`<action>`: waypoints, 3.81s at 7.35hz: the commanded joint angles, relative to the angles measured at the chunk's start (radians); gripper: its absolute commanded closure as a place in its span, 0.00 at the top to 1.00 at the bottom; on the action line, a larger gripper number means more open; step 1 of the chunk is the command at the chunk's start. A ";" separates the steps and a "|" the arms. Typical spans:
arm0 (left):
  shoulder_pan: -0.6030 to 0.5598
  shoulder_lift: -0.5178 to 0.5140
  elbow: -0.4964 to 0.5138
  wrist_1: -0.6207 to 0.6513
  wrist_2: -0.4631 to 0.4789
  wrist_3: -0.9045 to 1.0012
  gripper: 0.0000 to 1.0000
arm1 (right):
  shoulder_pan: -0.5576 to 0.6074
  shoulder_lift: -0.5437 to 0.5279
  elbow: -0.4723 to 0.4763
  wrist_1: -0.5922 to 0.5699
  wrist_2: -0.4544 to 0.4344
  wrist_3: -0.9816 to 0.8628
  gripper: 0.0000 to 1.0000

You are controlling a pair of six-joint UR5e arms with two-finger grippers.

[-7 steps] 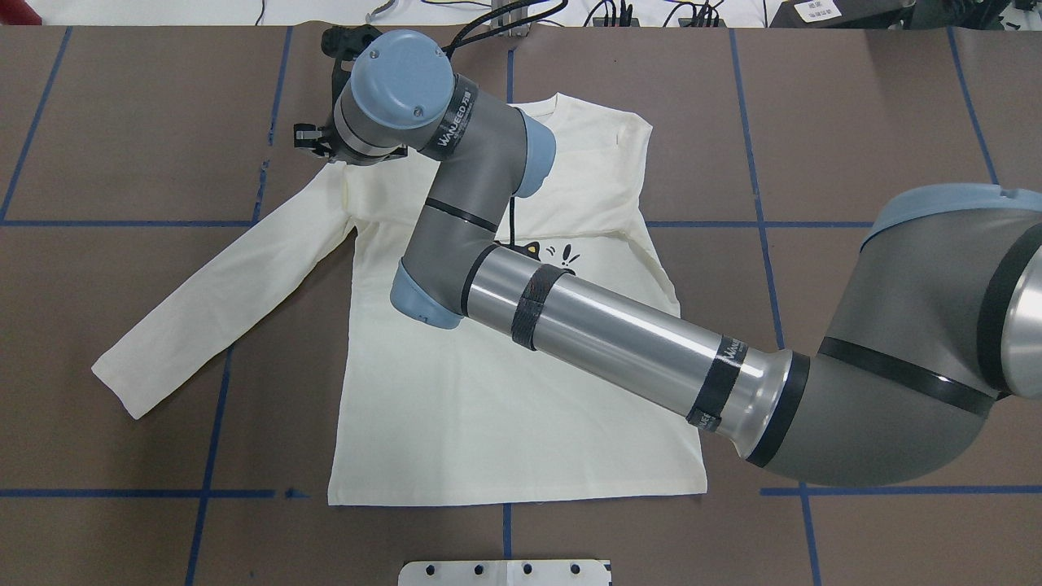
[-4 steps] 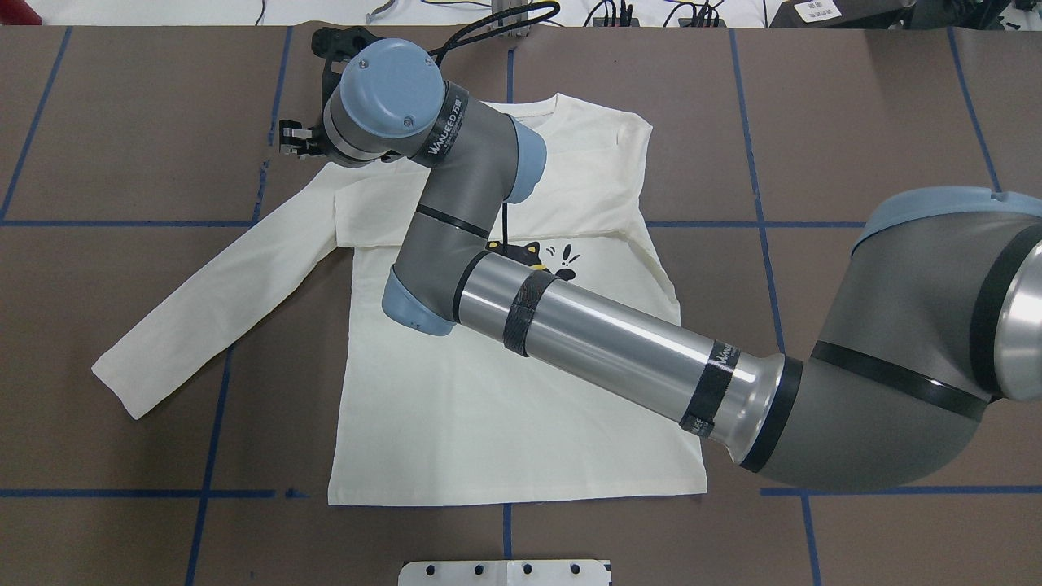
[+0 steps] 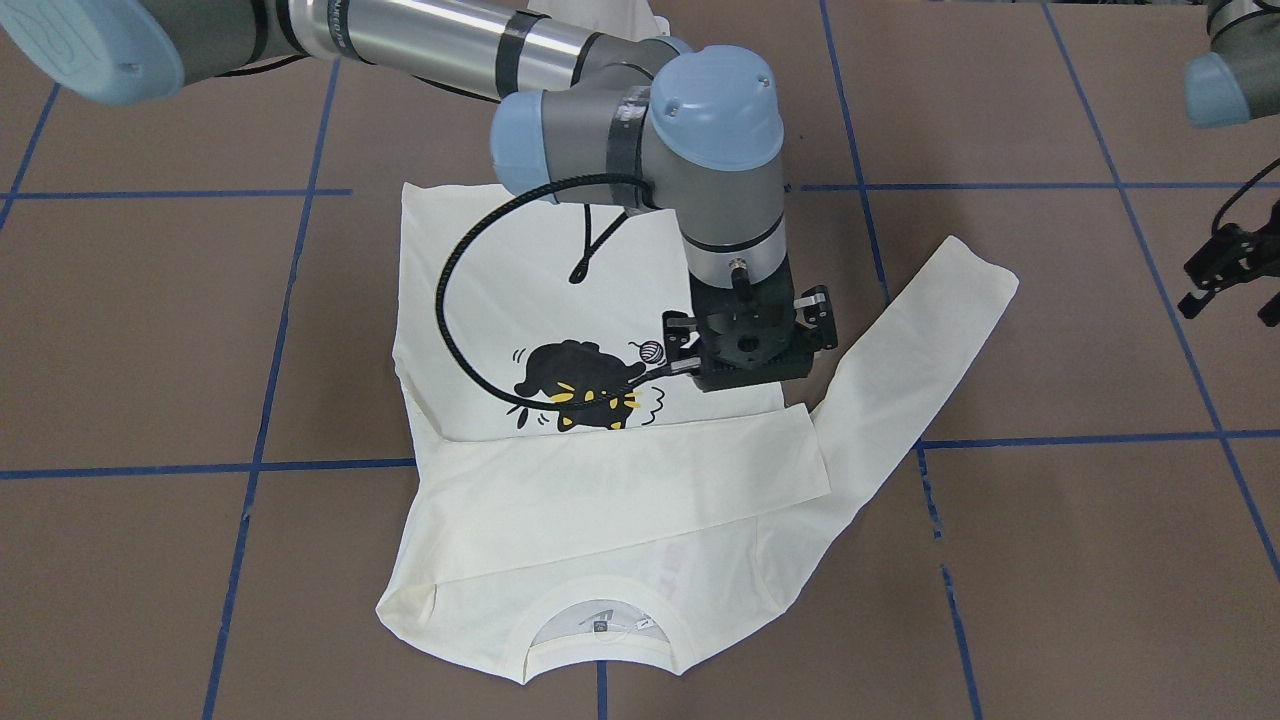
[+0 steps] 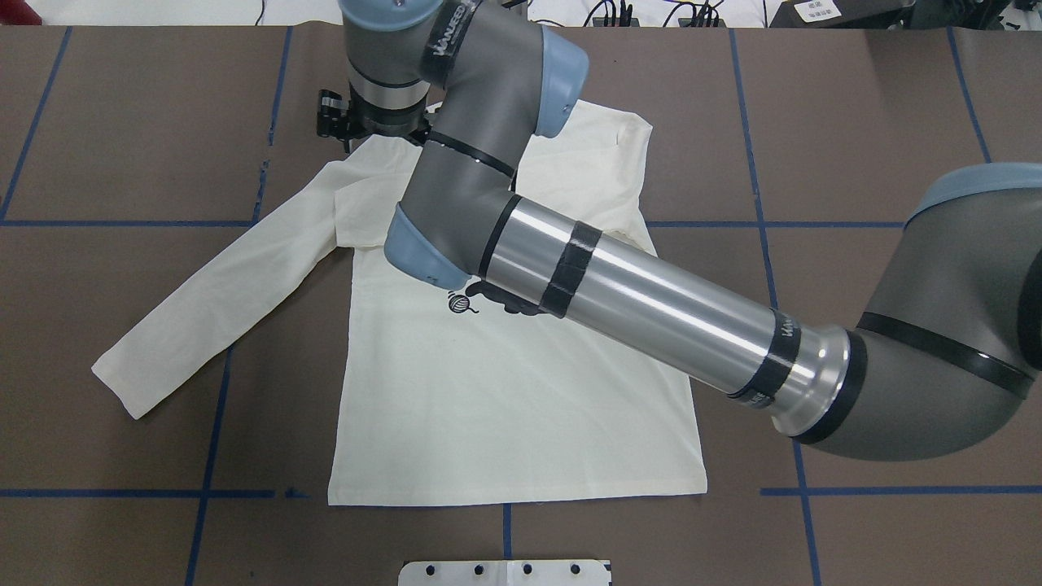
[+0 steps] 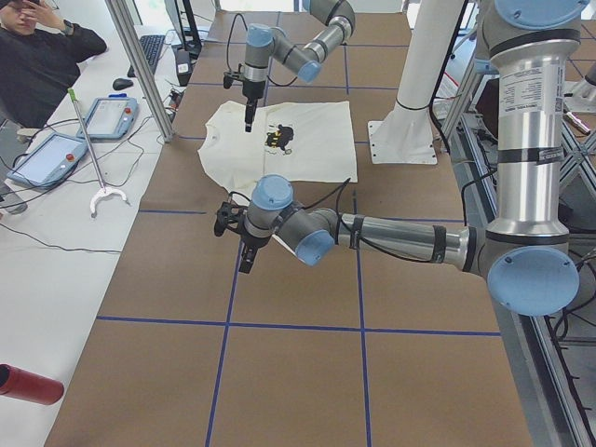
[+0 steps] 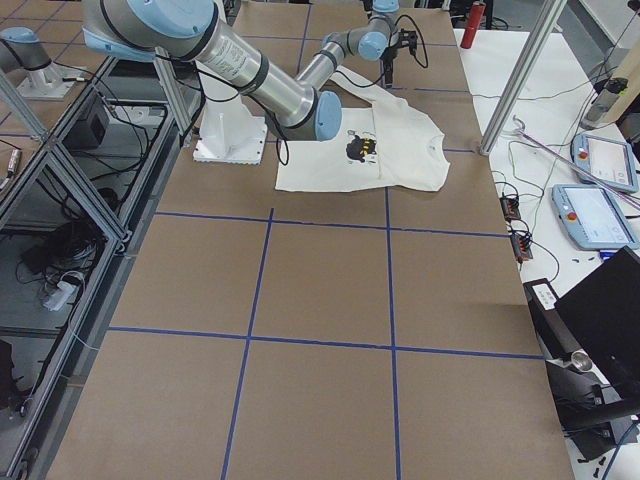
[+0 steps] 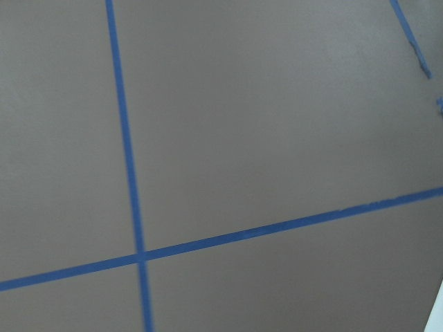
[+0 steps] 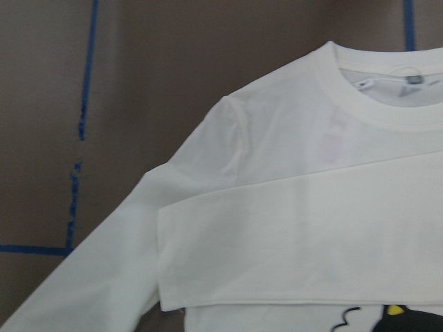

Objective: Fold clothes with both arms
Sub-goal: 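Fold the held sleeve across the shirt toward the far shoulder with the right gripper, then release the sleeve at the shoulder while the left gripper grasps the other cuff, then fold the held sleeve across the shirt with the left gripper while the right gripper withdraws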

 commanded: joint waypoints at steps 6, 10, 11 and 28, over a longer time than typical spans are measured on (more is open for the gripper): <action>0.634 0.176 -0.198 0.077 0.497 -0.808 1.00 | 0.179 -0.459 0.545 -0.390 0.093 -0.415 1.00; 0.651 0.149 -0.119 0.067 0.496 -0.833 1.00 | 0.179 -0.464 0.546 -0.387 0.090 -0.414 1.00; 0.655 0.149 -0.119 0.067 0.496 -0.854 1.00 | 0.179 -0.464 0.546 -0.387 0.090 -0.414 1.00; 0.434 -0.244 -0.233 0.446 0.384 -0.671 0.00 | 0.192 -0.707 0.748 -0.396 0.125 -0.415 1.00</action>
